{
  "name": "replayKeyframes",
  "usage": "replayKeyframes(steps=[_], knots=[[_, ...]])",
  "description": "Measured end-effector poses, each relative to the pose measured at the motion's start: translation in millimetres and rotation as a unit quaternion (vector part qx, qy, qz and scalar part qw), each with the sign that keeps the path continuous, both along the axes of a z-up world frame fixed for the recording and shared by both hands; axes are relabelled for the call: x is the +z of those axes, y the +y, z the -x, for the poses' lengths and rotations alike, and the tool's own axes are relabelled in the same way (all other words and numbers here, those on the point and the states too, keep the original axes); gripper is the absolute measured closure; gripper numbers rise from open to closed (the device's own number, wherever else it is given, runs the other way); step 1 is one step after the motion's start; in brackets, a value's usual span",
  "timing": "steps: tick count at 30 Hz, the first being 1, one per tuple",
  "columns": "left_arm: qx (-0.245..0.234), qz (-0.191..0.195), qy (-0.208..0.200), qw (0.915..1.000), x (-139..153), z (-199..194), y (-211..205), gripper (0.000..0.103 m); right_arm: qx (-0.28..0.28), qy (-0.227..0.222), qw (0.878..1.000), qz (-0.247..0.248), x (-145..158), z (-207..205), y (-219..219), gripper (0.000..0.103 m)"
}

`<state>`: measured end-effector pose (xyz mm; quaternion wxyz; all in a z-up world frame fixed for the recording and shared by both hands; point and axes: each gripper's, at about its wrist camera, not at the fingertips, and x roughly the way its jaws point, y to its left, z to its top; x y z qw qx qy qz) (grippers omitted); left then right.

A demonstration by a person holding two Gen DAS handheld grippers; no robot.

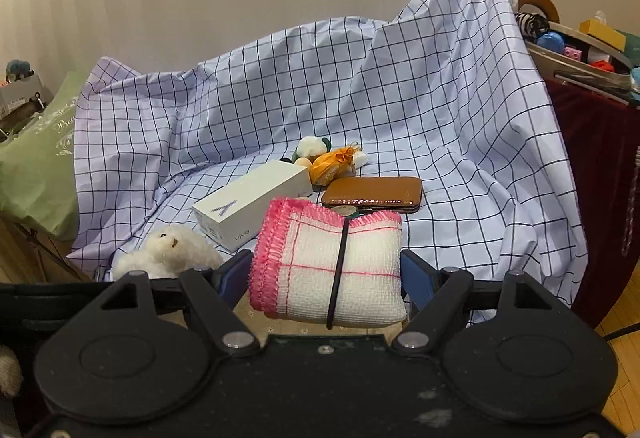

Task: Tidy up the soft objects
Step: 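Lower the lamb into the basket and open the left gripper while the right gripper holds the towel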

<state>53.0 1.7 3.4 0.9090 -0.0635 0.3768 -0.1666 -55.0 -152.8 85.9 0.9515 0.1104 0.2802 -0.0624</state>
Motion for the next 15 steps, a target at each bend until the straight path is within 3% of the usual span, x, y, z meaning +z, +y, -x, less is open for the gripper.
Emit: replayKeyframes(steps=[6, 15], knots=[[0.013, -0.011, -0.010, 0.9998, -2.6, 12.4, -1.7, 0.077, -0.004, -0.002, 1.000, 0.007, 1.0, 11.4, 2.6, 0.025], [0.034, -0.068, -0.023, 0.9968, -14.3, 13.6, -6.3, 0.077, -0.008, 0.028, 1.000, 0.011, -12.0, 3.2, 5.0, 0.025]])
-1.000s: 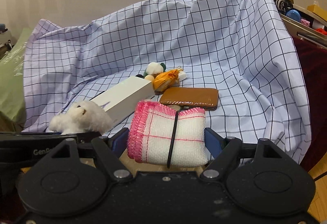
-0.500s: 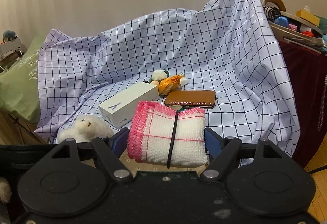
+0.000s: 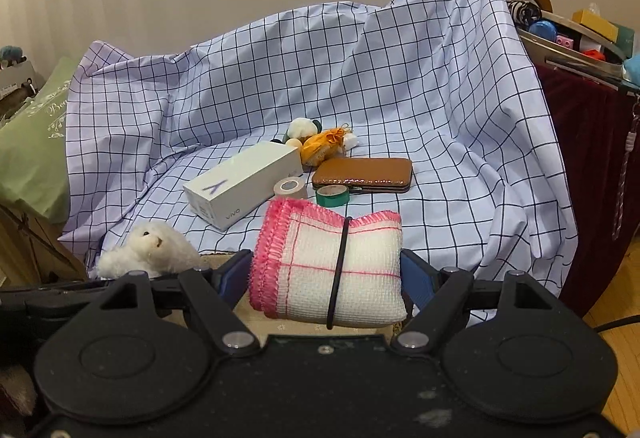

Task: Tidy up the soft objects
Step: 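Lower the lamb into the basket and open the left gripper while the right gripper holds the towel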

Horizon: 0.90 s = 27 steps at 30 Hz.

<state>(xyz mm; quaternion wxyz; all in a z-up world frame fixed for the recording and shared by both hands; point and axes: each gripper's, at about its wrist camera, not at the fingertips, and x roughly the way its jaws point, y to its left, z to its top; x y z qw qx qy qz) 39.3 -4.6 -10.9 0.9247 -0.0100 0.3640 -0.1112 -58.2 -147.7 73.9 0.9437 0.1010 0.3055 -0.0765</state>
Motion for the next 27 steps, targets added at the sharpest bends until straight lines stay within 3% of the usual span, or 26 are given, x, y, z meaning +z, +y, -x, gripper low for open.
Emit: replayKeyframes(steps=[19, 22, 24, 27], knots=[[-0.002, -0.018, 0.026, 0.9995, -14.0, -0.8, -5.8, 0.077, -0.002, 0.021, 1.000, 0.001, -6.0, -5.7, -3.7, 0.025], [0.008, -0.022, 0.029, 0.9993, -14.9, -0.6, -5.7, 0.067, -0.001, 0.021, 1.000, 0.002, -6.3, -5.9, -3.6, 0.025], [0.009, -0.020, 0.026, 0.9994, -14.7, 0.6, -4.3, 0.053, 0.000, 0.022, 1.000, 0.002, -6.9, -5.4, -3.2, 0.025], [0.010, -0.023, 0.020, 0.9995, -13.0, 2.4, -4.6, 0.052, 0.002, 0.025, 1.000, 0.002, -7.9, -5.9, -3.0, 0.025]])
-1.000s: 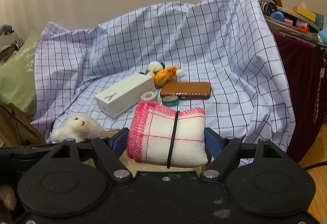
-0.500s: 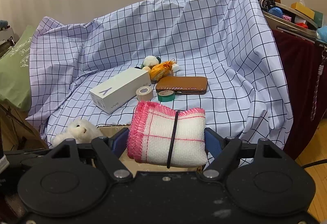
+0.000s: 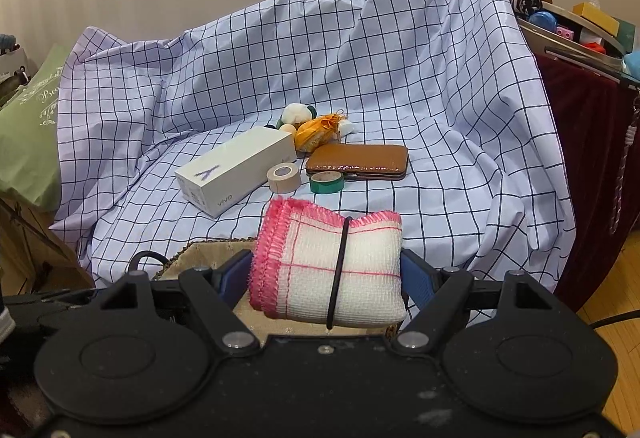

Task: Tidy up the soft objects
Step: 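Lower the lamb into the basket and open the left gripper while the right gripper holds the towel, then lower the towel into the basket beside the lamb and open the right gripper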

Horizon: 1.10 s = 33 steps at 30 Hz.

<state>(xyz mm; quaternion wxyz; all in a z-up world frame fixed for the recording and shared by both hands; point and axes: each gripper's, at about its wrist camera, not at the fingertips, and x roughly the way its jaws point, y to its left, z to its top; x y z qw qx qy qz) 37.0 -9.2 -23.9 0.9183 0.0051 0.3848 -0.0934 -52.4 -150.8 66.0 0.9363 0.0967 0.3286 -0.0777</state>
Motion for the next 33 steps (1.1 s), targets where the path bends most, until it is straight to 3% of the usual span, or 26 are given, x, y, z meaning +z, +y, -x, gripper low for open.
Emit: replayKeyframes(steps=[6, 10, 13, 33], knots=[[0.005, -0.003, -0.002, 1.0000, -0.5, 1.6, 0.9, 0.039, 0.003, 0.006, 1.000, 0.000, -2.3, -1.1, -1.0, 0.025], [0.015, -0.006, -0.006, 0.9999, 0.1, 4.7, 2.7, 0.036, 0.007, 0.011, 1.000, 0.001, -4.0, -1.9, -0.5, 0.025], [0.024, -0.007, -0.010, 0.9996, 0.7, 6.5, 5.4, 0.024, 0.009, 0.014, 1.000, 0.002, -4.9, -2.0, -0.2, 0.025], [0.035, -0.005, -0.007, 0.9993, -0.9, 10.1, 11.9, 0.020, 0.019, 0.019, 1.000, -0.004, -9.1, -1.6, -2.9, 0.022]])
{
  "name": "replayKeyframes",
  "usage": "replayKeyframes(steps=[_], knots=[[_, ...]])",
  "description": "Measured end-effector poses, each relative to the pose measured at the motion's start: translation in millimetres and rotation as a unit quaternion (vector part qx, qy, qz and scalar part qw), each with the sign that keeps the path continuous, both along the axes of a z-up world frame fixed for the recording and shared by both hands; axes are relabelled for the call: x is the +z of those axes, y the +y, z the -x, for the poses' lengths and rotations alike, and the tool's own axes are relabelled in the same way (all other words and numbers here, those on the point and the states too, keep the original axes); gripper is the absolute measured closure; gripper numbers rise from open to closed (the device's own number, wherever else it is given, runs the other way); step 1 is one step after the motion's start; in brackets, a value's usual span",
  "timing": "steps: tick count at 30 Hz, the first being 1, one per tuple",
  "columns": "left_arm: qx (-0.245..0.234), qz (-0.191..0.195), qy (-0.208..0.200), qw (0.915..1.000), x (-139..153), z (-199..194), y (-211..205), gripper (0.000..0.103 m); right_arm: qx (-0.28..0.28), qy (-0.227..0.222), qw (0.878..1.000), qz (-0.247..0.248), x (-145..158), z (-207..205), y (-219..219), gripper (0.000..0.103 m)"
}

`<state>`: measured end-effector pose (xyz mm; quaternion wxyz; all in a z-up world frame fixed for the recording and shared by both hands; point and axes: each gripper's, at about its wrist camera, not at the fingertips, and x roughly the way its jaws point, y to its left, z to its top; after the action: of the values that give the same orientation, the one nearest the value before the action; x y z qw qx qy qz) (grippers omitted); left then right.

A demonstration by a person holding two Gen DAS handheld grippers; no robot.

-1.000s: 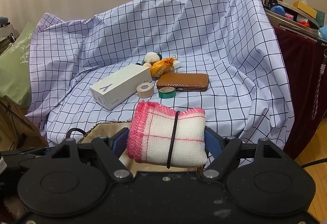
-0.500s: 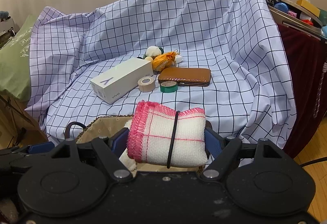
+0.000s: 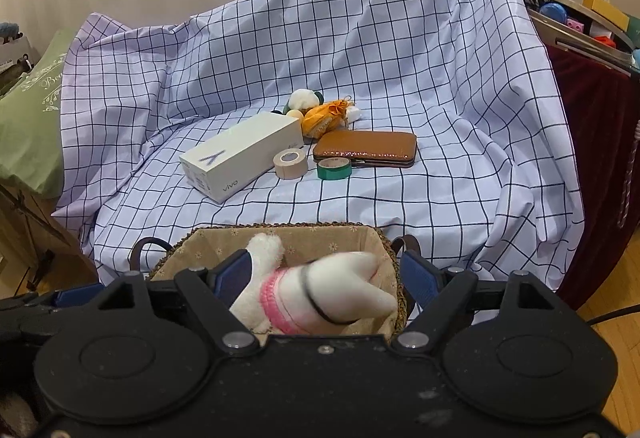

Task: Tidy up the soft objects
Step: 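Lower the towel into the basket beside the lamb and open the right gripper, then lift both open grippers up out of the basket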

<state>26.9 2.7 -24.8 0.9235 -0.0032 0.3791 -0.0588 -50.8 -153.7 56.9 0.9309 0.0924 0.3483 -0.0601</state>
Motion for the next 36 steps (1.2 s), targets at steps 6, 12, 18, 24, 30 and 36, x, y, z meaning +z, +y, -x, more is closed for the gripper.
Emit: replayKeyframes(steps=[6, 12, 18, 24, 30, 36], knots=[[-0.005, -0.002, 0.002, 1.0000, -1.1, 0.5, -1.7, 0.020, -0.002, 0.002, 1.000, -0.002, -0.9, 0.2, -1.4, 0.022], [-0.007, -0.002, 0.003, 1.0000, -1.2, 0.8, -1.7, 0.020, -0.001, 0.002, 1.000, -0.002, -1.2, 0.5, -2.2, 0.022], [-0.009, -0.004, 0.002, 1.0000, -1.1, 1.2, -2.5, 0.020, -0.002, 0.002, 1.000, -0.002, -1.5, 0.6, -2.6, 0.022], [-0.009, -0.005, 0.000, 0.9999, -0.7, 1.4, -2.0, 0.019, -0.001, 0.002, 1.000, -0.001, -2.1, 0.7, -2.7, 0.022], [-0.011, -0.011, -0.012, 0.9998, 1.9, 2.2, -3.5, 0.012, -0.004, -0.002, 1.000, 0.007, -1.5, -0.8, -4.2, 0.022], [-0.012, -0.020, -0.015, 0.9996, 2.7, -1.3, -4.9, 0.012, -0.009, -0.007, 1.000, 0.027, -2.6, -4.2, -4.9, 0.022]])
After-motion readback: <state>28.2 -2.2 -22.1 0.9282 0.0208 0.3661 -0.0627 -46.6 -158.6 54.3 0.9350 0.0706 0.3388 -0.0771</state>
